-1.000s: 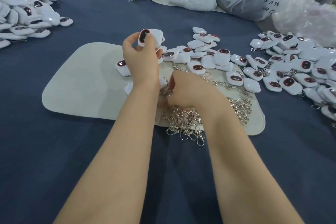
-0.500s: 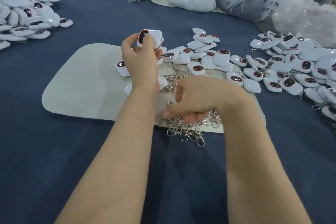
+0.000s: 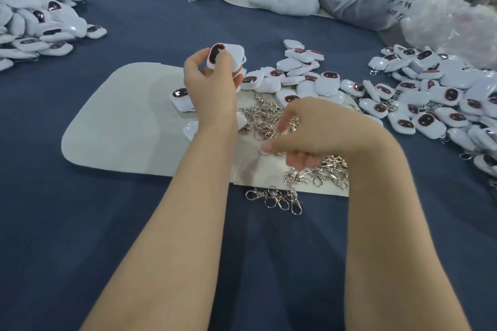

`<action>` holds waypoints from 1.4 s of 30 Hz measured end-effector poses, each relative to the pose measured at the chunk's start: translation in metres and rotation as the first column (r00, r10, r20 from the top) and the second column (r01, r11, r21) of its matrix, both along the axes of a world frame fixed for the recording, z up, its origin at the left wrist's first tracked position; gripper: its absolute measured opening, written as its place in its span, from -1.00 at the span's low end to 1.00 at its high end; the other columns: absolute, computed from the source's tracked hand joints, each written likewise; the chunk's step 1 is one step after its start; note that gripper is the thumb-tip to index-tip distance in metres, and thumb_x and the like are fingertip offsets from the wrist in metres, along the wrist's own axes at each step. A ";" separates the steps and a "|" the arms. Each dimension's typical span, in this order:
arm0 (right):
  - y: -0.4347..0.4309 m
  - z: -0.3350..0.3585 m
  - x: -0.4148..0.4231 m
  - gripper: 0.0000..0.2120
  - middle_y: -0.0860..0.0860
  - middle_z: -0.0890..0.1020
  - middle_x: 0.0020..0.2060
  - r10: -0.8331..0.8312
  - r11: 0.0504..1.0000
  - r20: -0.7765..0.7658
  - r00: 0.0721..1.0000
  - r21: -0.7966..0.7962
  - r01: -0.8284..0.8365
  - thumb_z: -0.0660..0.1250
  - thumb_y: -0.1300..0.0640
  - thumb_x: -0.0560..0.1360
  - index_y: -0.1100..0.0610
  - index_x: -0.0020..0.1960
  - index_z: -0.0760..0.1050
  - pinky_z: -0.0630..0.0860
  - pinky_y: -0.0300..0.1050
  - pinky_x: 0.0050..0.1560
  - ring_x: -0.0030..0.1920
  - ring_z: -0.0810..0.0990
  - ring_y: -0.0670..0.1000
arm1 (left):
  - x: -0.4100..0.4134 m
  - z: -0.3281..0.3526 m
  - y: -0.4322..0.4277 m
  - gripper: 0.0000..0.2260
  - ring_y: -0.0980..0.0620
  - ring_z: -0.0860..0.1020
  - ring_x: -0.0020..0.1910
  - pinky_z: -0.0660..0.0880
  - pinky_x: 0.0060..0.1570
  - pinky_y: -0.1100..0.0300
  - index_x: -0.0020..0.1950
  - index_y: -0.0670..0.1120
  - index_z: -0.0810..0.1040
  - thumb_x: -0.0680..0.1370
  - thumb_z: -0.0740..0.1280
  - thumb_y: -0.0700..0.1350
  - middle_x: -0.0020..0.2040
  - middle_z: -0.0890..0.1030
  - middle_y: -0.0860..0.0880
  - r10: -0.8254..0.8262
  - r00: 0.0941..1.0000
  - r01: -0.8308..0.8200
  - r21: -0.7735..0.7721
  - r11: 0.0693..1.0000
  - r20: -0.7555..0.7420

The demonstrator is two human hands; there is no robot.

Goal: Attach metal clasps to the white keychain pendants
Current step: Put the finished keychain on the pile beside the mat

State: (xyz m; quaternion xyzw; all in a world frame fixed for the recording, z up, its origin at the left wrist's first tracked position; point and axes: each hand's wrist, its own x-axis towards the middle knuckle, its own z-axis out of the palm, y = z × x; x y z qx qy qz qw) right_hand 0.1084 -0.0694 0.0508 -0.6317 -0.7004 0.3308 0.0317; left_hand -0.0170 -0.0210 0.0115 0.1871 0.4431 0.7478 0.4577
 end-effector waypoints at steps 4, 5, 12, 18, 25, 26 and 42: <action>-0.031 -0.007 -0.007 -0.56 -0.02 0.64 -0.50 0.139 0.982 0.218 0.966 -0.157 -0.106 0.43 -0.12 0.37 0.24 -0.01 0.50 0.51 -0.25 -0.35 -0.57 0.53 -0.10 | 0.000 0.001 0.001 -0.84 0.09 0.60 -0.31 0.52 -0.29 0.32 0.11 -0.18 0.43 0.54 0.29 -0.24 0.18 0.56 -0.25 -0.013 1.000 0.013 -0.001 1.000 -0.004; -0.038 -0.013 -0.011 -0.57 -0.02 0.63 -0.52 0.161 0.979 0.238 0.958 -0.165 -0.123 0.44 -0.12 0.37 0.19 0.00 0.45 0.49 -0.26 -0.38 -0.58 0.52 -0.12 | 0.000 0.001 0.000 -0.84 0.07 0.59 -0.30 0.52 -0.29 0.31 0.11 -0.18 0.43 0.54 0.29 -0.24 0.18 0.56 -0.25 -0.015 1.000 0.015 -0.002 1.000 -0.011; -0.033 -0.023 -0.017 -0.85 0.06 0.67 -0.34 0.229 0.973 0.191 0.955 -0.061 -0.221 0.39 0.09 0.45 0.11 -0.13 0.43 0.52 -0.20 -0.31 -0.44 0.58 -0.04 | 0.004 0.000 -0.002 -0.85 -0.01 0.60 -0.15 0.52 -0.26 0.28 0.10 -0.15 0.43 0.55 0.30 -0.22 0.20 0.54 -0.27 -0.037 0.998 0.036 -0.007 0.999 -0.047; -0.001 -0.022 0.000 -0.92 -0.06 0.58 -0.54 0.115 0.993 -0.060 0.992 -0.011 -0.116 0.36 0.19 0.48 0.17 -0.18 0.52 0.45 -0.32 -0.49 -0.55 0.52 -0.14 | 0.003 -0.001 0.000 -0.86 0.02 0.59 -0.20 0.51 -0.25 0.29 0.07 -0.13 0.43 0.54 0.30 -0.23 0.19 0.55 -0.27 -0.041 0.999 0.040 -0.019 0.999 -0.030; 0.010 -0.024 0.004 -0.84 0.06 0.67 -0.40 -0.182 0.958 -0.159 0.970 0.196 0.212 0.38 0.07 0.47 0.13 -0.03 0.51 0.62 -0.12 -0.18 -0.41 0.66 -0.03 | 0.003 -0.002 0.000 -0.87 0.07 0.59 -0.26 0.51 -0.27 0.29 0.07 -0.12 0.42 0.55 0.30 -0.21 0.17 0.57 -0.26 -0.041 0.999 0.040 -0.030 0.999 -0.034; 0.005 -0.018 0.008 -0.77 0.06 0.67 -0.43 -0.161 0.973 -0.095 0.982 0.150 0.174 0.41 0.03 0.44 0.19 -0.07 0.53 0.63 -0.08 -0.17 -0.41 0.66 -0.01 | 0.003 -0.002 0.000 -0.87 0.06 0.59 -0.25 0.51 -0.26 0.30 0.07 -0.12 0.42 0.55 0.30 -0.21 0.17 0.56 -0.27 -0.046 0.998 0.045 -0.033 0.998 -0.039; -0.052 -0.022 -0.013 -0.69 0.01 0.54 -0.15 0.095 0.990 0.290 0.952 0.068 -0.120 0.36 0.06 0.44 0.11 0.12 0.38 0.47 -0.10 -0.06 -0.04 0.54 0.09 | 0.007 -0.003 -0.001 -0.83 0.02 0.62 -0.20 0.55 -0.20 0.29 0.12 -0.14 0.43 0.54 0.29 -0.22 0.17 0.57 -0.25 -0.122 0.991 0.119 -0.058 0.991 -0.046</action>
